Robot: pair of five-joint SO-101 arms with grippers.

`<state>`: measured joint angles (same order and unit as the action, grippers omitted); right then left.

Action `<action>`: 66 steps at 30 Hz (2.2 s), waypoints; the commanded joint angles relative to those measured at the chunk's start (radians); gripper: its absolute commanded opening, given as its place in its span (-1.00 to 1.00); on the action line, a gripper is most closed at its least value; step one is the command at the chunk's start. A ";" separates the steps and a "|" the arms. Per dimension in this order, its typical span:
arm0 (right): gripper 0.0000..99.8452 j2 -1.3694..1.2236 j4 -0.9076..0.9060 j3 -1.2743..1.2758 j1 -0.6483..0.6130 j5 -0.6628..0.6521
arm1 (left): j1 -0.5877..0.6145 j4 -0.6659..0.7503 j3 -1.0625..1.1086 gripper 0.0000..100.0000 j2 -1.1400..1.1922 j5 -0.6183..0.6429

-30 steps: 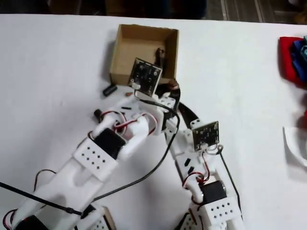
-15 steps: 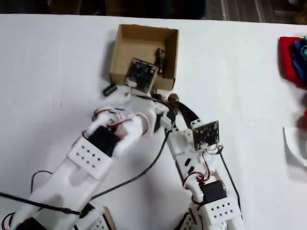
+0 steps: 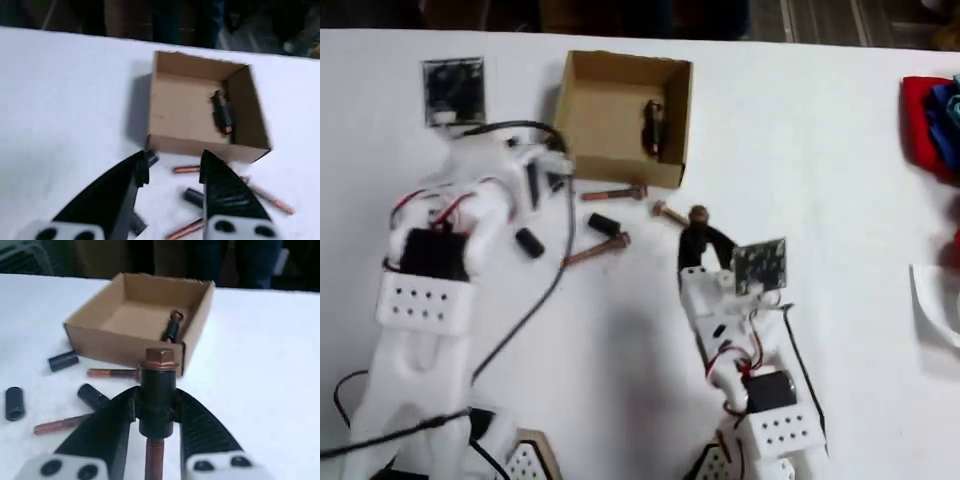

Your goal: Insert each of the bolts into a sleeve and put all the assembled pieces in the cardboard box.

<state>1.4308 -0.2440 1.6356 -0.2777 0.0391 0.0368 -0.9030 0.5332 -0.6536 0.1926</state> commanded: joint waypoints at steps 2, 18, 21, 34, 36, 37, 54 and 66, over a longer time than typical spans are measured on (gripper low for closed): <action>-0.96 -0.191 -0.061 -0.358 0.038 0.018 | 0.140 0.183 0.245 -0.63 -0.020 -0.031; -0.96 -1.922 -0.725 -2.444 -0.012 0.241 | 0.212 0.594 0.677 -0.63 -0.017 -0.031; -0.96 -2.199 -0.854 -2.817 -0.041 0.230 | 0.169 0.601 0.705 -0.63 -0.017 -0.031; -0.96 -2.683 -0.881 -3.225 -0.084 0.175 | 0.140 0.629 0.711 -0.63 -0.017 -0.032; -0.96 -2.697 -0.865 -3.222 -0.081 0.169 | 0.140 0.631 0.711 -0.63 -0.017 -0.032; -0.96 -2.704 -0.862 -3.222 -0.081 0.169 | 0.140 0.631 0.711 -0.63 -0.017 -0.032; -0.75 -2.816 -0.823 -3.231 -0.050 0.172 | 0.140 0.635 0.711 -0.63 -0.017 -0.032; -0.95 -2.654 -0.980 -3.233 -0.031 0.167 | 0.147 0.635 0.711 -0.63 -0.018 -0.032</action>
<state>-1.3755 -1.1262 -1.5589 -0.3284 0.2140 0.1872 -0.2892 1.2482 -0.6521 0.1665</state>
